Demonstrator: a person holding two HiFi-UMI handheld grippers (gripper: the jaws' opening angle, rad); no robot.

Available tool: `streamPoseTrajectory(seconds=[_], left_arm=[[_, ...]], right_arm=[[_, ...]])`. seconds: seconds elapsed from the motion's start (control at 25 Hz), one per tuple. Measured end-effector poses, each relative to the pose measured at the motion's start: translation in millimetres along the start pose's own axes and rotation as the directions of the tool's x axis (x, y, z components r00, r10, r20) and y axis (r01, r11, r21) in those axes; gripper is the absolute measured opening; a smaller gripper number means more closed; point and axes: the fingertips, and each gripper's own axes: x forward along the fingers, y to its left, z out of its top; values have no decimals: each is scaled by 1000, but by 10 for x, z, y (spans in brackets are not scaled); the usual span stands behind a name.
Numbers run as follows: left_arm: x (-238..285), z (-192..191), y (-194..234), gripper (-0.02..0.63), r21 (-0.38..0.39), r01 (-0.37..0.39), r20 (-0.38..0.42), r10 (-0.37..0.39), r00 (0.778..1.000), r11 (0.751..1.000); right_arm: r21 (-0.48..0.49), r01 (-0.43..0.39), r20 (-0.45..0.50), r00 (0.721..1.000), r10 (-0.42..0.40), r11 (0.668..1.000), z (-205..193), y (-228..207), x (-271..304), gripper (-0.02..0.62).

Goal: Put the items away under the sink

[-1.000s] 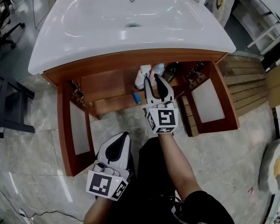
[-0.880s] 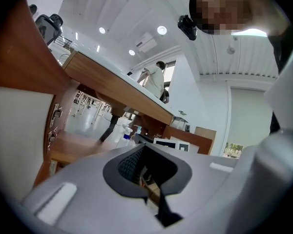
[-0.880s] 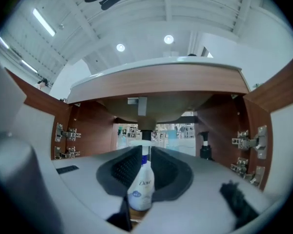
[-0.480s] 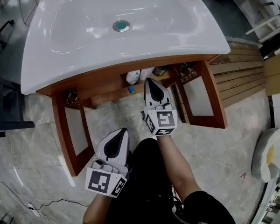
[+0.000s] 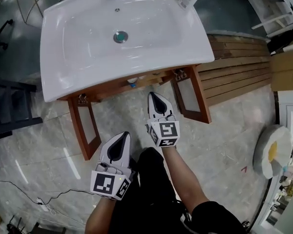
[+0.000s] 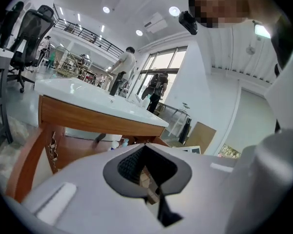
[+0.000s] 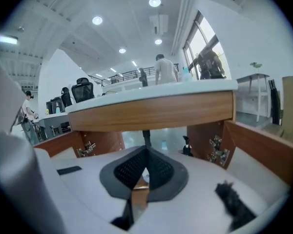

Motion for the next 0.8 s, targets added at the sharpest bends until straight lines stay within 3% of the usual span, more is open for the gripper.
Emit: streamPoseTrajectory(seconds=[0.44, 0.8], left_arm=[[-844, 832, -679, 5, 82, -61, -52, 66, 996, 995], [-1512, 1501, -1170, 5, 63, -53, -17, 54, 998, 997]], right_arm=[[76, -9, -151, 988, 20, 997, 886, 447, -1508, 14], [62, -40, -134, 990, 48, 997, 1800, 861, -2425, 15]])
